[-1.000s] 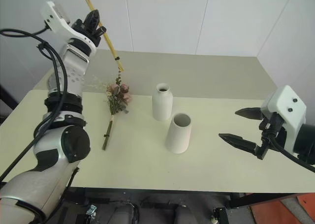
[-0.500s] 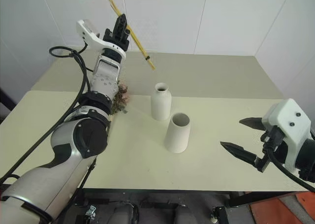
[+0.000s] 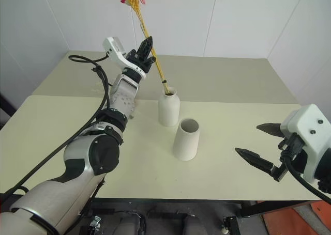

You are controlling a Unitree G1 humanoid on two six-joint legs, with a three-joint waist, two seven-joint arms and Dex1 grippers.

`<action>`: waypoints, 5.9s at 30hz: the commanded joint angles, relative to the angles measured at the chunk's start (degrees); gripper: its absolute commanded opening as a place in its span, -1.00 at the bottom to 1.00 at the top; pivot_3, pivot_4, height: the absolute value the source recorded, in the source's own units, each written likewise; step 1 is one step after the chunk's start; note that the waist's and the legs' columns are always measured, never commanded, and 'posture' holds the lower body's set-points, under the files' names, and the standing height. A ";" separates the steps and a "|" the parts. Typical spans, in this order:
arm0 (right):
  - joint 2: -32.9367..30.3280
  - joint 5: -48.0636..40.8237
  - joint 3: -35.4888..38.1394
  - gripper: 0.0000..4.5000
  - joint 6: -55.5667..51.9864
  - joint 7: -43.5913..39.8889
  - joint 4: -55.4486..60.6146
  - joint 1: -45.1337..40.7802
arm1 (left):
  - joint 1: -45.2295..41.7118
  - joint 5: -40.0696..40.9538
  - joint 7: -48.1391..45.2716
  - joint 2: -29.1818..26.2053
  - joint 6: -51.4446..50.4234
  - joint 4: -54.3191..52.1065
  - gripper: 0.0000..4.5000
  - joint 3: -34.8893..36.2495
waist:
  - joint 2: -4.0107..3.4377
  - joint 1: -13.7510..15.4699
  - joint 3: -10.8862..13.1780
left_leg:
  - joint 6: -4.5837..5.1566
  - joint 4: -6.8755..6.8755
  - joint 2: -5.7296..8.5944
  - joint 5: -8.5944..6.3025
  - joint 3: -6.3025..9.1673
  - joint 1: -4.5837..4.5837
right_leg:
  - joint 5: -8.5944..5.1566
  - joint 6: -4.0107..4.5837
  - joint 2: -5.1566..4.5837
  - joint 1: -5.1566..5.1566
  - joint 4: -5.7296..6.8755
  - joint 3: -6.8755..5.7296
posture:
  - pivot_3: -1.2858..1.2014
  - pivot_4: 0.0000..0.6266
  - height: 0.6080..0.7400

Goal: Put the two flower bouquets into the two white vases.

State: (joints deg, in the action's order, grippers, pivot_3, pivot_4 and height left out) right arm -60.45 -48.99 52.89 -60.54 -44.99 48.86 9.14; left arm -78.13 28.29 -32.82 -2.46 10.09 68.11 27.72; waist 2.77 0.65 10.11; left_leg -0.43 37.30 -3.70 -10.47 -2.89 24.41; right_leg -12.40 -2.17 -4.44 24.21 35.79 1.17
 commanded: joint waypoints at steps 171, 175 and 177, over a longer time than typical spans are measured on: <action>6.34 0.20 28.77 1.00 2.19 -7.79 0.06 23.12 | 33.46 7.72 -19.87 9.50 -21.05 -53.20 0.21 -35.71 | -0.31 0.10 -0.17 | 0.11 0.42 0.09 -0.08 0.36 0.25 | -0.16 0.17 0.00 -0.11 -0.11 -0.09 | 0.03 -0.52 1.00; 6.17 0.56 28.20 1.00 2.63 -7.78 -0.24 23.02 | 33.87 8.41 -20.25 8.12 -22.49 -55.76 0.80 -35.04 | -0.34 0.00 -0.19 | 0.12 0.43 0.09 -0.08 0.37 0.23 | -0.16 0.18 0.01 -0.11 -0.10 -0.09 | 0.03 -0.52 1.00; 6.10 0.59 28.15 1.00 2.67 -7.78 -0.29 22.93 | 34.02 9.82 -20.13 6.50 -25.24 -58.11 0.99 -33.99 | -0.34 0.02 -0.19 | 0.11 0.43 0.09 -0.08 0.37 0.23 | -0.16 0.18 0.01 -0.10 -0.10 -0.08 | 0.03 -0.52 1.00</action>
State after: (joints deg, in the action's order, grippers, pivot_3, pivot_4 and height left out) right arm -53.63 -48.61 80.13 -59.23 -53.24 49.12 32.27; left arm -43.41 36.32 -52.44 4.31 -13.73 14.20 -7.44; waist 2.44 0.67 9.92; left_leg -0.31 37.73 -3.62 -10.55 -2.52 24.65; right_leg -12.56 -1.99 -4.43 24.11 35.69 1.08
